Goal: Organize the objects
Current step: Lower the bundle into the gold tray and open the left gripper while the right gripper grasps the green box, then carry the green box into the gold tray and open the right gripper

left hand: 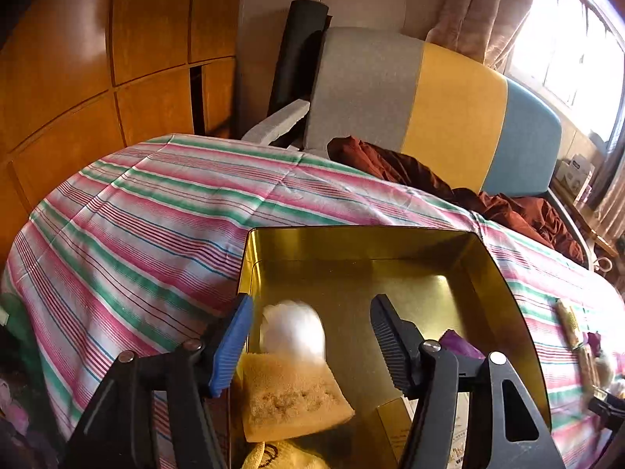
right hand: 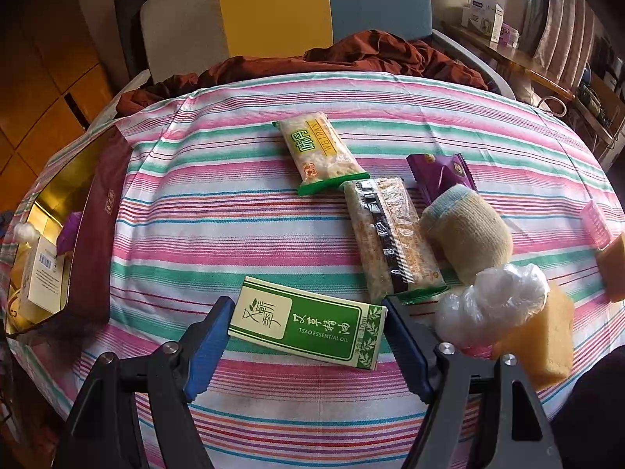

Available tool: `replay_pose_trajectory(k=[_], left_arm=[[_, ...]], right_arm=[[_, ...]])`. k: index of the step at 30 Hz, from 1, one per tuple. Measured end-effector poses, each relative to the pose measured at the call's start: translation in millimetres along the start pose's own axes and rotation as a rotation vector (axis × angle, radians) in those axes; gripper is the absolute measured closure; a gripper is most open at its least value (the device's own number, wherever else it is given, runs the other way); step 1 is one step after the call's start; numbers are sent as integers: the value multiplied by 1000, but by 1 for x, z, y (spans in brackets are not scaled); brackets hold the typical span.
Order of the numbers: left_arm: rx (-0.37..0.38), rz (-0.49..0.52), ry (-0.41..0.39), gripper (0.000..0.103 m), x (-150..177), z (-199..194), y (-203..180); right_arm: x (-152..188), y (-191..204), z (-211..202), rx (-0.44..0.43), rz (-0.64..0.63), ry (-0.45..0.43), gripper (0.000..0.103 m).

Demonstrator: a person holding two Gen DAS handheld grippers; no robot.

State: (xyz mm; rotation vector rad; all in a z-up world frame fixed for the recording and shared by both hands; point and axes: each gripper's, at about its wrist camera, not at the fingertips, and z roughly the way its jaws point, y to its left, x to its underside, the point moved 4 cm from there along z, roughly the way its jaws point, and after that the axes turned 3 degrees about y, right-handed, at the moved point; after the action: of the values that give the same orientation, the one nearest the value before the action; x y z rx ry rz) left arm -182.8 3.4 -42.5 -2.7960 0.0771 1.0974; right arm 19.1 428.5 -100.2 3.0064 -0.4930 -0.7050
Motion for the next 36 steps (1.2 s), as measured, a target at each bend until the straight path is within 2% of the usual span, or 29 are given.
replay_pose_trajectory(k=[5, 11, 16, 26, 36], left_arm=[[5, -30, -31, 39, 9, -25, 6], [3, -15, -65, 37, 33, -55, 9], [16, -36, -65, 37, 49, -71, 10], [42, -1, -77, 35, 60, -94, -4], [58, 11, -52, 35, 74, -96, -9]], right_arm=[[-1, 6, -13, -12, -21, -53, 25], [-6, 31, -23, -88, -47, -77, 25], [-18, 74, -36, -152, -114, -121, 25], [-43, 179, -48, -263, -279, -161, 25], [-55, 252, -31, -344, -343, -121, 25]])
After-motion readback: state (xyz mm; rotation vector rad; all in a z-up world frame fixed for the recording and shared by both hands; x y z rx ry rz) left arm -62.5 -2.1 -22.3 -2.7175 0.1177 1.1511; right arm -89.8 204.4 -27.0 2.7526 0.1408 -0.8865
